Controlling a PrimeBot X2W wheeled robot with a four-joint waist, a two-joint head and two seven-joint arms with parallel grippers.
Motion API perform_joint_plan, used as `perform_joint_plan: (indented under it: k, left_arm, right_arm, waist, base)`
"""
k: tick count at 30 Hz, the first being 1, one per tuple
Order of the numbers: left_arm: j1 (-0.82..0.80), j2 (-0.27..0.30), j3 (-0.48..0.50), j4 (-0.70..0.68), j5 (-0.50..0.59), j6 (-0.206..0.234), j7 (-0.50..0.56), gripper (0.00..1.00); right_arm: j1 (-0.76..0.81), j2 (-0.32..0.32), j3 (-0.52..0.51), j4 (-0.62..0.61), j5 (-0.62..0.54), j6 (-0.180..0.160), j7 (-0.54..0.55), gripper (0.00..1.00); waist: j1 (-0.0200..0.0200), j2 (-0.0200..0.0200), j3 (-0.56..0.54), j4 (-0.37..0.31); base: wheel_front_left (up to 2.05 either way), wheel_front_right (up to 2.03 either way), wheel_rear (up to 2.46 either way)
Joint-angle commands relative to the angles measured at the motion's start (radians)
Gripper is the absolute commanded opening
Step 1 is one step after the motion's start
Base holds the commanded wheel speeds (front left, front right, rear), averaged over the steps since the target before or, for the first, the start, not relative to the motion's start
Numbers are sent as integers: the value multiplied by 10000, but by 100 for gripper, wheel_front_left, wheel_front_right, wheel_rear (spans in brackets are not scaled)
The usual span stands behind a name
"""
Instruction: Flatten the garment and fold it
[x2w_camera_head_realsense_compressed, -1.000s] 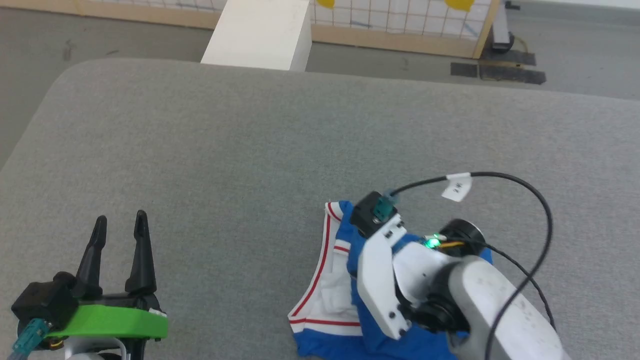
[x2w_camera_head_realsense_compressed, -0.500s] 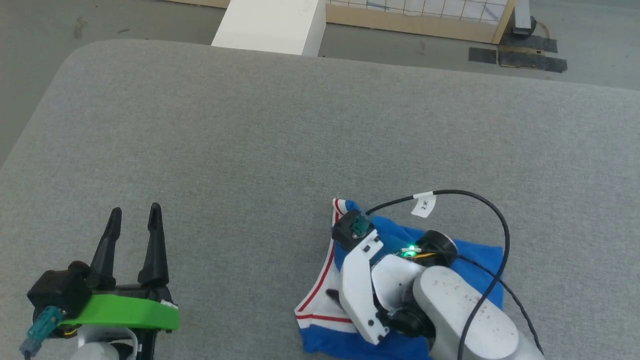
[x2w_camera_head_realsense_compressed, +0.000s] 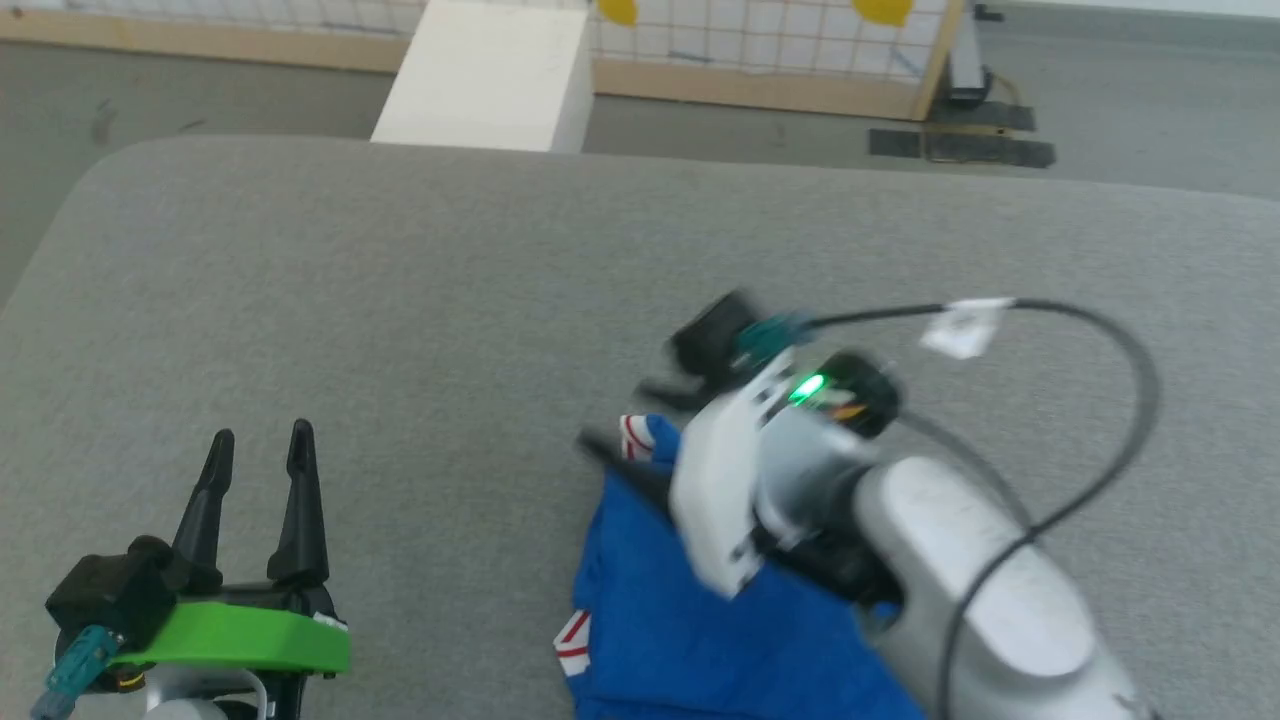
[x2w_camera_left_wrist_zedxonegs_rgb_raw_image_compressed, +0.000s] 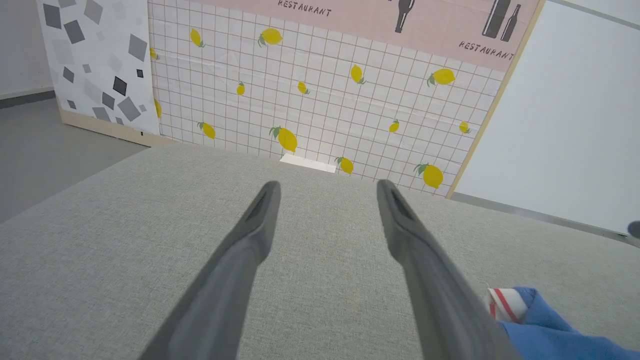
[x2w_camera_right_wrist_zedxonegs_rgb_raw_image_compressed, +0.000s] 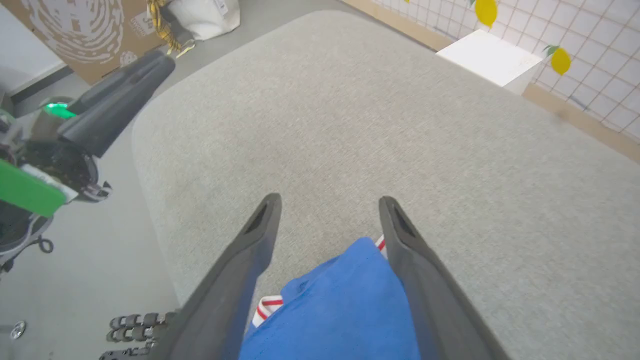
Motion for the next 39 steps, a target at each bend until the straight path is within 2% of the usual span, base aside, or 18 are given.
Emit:
perform_joint_plan:
  k: [1,4,8,14,22,32,33,34,35,39]
  left_arm:
    - [120,32,39,-83,52,-21,-36,100]
    - [186,8,97,-155,92,1,-36,100]
    - [224,-63,116,-244,178,22,-36,100]
    - [226,-140,166,-360,238,13,-36,100]
    - [40,-121,163,-339,216,-15,-36,100]
    - [-98,-118,157,-230,227,-38,-36,100]
    - [-97,-122,165,-222,231,-39,-36,100]
    - [-96,-124,171,-217,235,-41,-36,100]
    - [-93,-128,181,-212,242,-42,-36,100]
    - [-47,-132,233,-193,324,-43,-36,100]
  right_arm:
    - [189,-21,-531,-305,-446,-15,-140,100]
    - [843,-59,-1899,-1099,-1616,-15,-101,100]
    - [2155,-186,-3393,-2095,-2597,-15,387,100]
    - [4078,-414,-4746,-2658,-3651,-15,1165,100]
    - [4963,-228,-4716,-1753,-4034,-15,1400,100]
    - [4619,-136,-4460,-129,-4298,-15,1114,100]
    - [4561,-142,-4450,-21,-4283,-15,1106,50]
    - [4501,-168,-4411,29,-4258,-15,1053,18]
    - [4435,-216,-4372,97,-4217,-15,1014,0]
    - [4222,-504,-4163,191,-4041,-15,945,0]
  waist:
    - [0,0,-252,-369]
    - [0,0,-328,-569]
    - [0,0,-337,-678]
    - [0,0,-162,-691]
    - [0,0,153,-571]
    - [0,0,282,-444]
    - [0,0,274,-447]
    - [0,0,267,-452]
    - [0,0,249,-467]
    - [0,0,105,-588]
  base:
    - [0,0,0]
    - [0,0,0]
    - [0,0,0]
    - [0,0,0]
    - [0,0,0]
    - [0,0,0]
    - [0,0,0]
    - [0,0,0]
    - [0,0,0]
    - [0,0,0]
